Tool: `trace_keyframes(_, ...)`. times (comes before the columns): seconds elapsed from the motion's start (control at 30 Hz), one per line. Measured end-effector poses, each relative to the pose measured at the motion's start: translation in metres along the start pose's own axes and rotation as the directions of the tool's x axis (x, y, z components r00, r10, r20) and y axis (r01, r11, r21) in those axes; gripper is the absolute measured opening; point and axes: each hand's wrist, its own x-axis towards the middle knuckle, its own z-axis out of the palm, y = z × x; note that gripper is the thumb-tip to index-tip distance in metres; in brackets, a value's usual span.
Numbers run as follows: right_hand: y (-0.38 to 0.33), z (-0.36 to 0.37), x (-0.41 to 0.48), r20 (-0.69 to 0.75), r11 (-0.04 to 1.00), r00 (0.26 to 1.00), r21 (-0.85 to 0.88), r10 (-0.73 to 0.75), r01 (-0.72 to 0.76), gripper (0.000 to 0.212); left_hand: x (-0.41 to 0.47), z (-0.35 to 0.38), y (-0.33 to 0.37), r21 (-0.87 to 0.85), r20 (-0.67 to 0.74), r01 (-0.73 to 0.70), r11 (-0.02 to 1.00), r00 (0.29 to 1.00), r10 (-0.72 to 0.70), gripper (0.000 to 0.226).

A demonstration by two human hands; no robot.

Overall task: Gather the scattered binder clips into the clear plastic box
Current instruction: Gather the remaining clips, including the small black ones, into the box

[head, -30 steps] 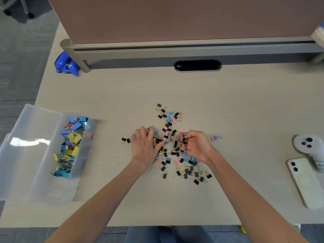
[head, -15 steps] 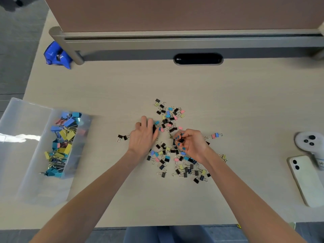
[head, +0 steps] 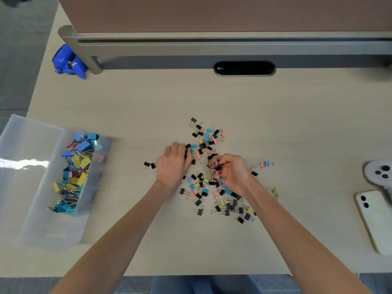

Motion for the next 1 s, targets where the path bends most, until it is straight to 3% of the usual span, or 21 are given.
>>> trace_keyframes(0.2, -0.002, 0.006, 0.0, 0.005, 1.0, 1.0, -0.008, -0.001, 0.001, 0.019, 0.002, -0.001, -0.009, -0.15, -0.044, -0.049, 0.987, 0.998, 0.043, 0.034)
trace_keyframes(0.27, -0.002, 0.007, 0.001, -0.002, 1.0, 1.0, -0.007, -0.002, 0.002, 0.02, 0.002, -0.005, -0.013, -0.291, -0.049, -0.024, 0.956, 0.999, 0.011, 0.03)
trace_keyframes(0.33, -0.002, 0.008, 0.002, 0.0, 1.0, 1.0, -0.011, 0.002, -0.002, 0.019, 0.003, -0.013, -0.014, -0.538, 0.018, 0.134, 0.832, 0.989, -0.147, 0.031)
trace_keyframes(0.4, -0.002, 0.01, 0.002, 0.011, 1.0, 1.0, -0.015, 0.006, -0.006, 0.017, 0.006, -0.026, -0.011, -0.773, 0.193, 0.372, 0.513, 0.909, -0.368, 0.034)
trace_keyframes(0.47, -0.003, 0.014, 0.003, 0.022, 1.0, 1.0, -0.019, 0.01, -0.01, 0.017, 0.009, -0.04, -0.011, -0.83, 0.435, 0.546, 0.114, 0.762, -0.48, 0.035)
trace_keyframes(0.5, -0.003, 0.017, 0.003, 0.028, 1.0, 1.0, -0.02, 0.013, -0.013, 0.017, 0.009, -0.046, -0.012, -0.797, 0.564, 0.599, -0.083, 0.686, -0.461, 0.035)
trace_keyframes(0.6, -0.004, 0.029, 0.003, 0.045, 1.0, 0.999, -0.014, 0.028, -0.027, 0.019, 0.004, -0.055, -0.026, -0.547, 0.803, 0.614, -0.569, 0.576, -0.152, 0.031)
trace_keyframes(0.67, -0.004, 0.037, 0.004, 0.06, 0.999, 0.998, -0.028, 0.035, -0.034, 0.021, -0.003, -0.053, -0.036, -0.322, 0.821, 0.585, -0.744, 0.565, 0.089, 0.032)
trace_keyframes(0.73, -0.003, 0.044, 0.005, 0.07, 0.998, 0.997, -0.047, 0.034, -0.031, 0.021, -0.008, -0.051, -0.044, -0.115, 0.75, 0.569, -0.814, 0.587, 0.304, 0.027)
trace_keyframes(0.8, -0.001, 0.05, 0.007, 0.071, 0.998, 0.997, -0.058, 0.028, -0.024, 0.02, -0.011, -0.054, -0.051, -0.034, 0.663, 0.585, -0.811, 0.62, 0.42, 0.022)
trace_keyframes(1.0, 0.008, 0.064, 0.011, 0.051, 0.997, 0.999, -0.081, 0.019, -0.015, 0.018, -0.014, -0.072, -0.068, -0.137, 0.727, 0.663, -0.736, 0.572, 0.38, 0.016)
